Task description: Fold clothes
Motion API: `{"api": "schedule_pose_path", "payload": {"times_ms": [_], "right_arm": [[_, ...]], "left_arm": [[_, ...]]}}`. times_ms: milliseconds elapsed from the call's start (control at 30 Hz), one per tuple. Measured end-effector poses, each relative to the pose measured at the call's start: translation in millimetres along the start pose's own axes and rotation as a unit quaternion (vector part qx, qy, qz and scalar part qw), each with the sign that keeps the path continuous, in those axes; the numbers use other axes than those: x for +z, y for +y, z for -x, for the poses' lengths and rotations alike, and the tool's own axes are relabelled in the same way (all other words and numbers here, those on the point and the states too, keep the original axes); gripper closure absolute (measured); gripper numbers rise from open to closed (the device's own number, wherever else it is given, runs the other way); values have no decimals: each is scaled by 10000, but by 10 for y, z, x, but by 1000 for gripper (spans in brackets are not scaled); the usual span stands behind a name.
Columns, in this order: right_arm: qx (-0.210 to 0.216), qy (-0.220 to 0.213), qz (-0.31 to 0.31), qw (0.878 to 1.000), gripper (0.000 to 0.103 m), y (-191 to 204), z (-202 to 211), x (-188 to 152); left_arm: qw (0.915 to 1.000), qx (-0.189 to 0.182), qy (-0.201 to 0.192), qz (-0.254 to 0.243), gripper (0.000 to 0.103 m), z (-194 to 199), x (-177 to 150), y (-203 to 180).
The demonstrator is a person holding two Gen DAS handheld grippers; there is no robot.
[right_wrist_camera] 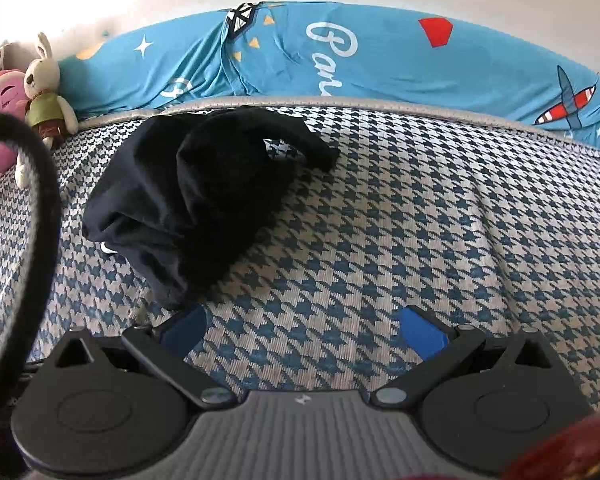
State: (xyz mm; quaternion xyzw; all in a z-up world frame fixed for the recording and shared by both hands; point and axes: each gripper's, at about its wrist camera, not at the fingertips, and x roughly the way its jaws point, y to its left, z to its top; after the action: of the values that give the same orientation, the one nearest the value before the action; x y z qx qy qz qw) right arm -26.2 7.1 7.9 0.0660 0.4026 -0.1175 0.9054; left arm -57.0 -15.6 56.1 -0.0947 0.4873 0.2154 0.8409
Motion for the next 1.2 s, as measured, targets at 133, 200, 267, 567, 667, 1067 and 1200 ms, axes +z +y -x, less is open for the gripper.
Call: {"api": "schedule_pose_path", "payload": {"times_ms": [133,200,267,567,667,1067,1200], "right_arm": [[-67,-71,-8,10000,0,-22,17,0],[-48,-57,-48,10000,0,-36,11,3],[12,-28,-96,9999,0,-50,12,5],[4,-4,-52,10000,0,-53,-13,9],[13,0,-31,10000,0,-52,-12,7],[10,7,2,10000,0,-58,-2,-6],[20,12,1,10000,0,-61,-4,-6]], "left_arm": [[10000,-44,3,-33,0,13,-20,-25],[10000,-49,-5,-72,0,19,-26,-36],[9999,-61,-10,-92,0,24,-27,-47],[9999,-66,-9,-133,0,49,-17,-91],[9999,-63,-13,-116,0,52,-21,-95],[9998,9,-6,-196,0,72,-47,-151],[9998,4,8,-179,0,72,-60,-152]]}}
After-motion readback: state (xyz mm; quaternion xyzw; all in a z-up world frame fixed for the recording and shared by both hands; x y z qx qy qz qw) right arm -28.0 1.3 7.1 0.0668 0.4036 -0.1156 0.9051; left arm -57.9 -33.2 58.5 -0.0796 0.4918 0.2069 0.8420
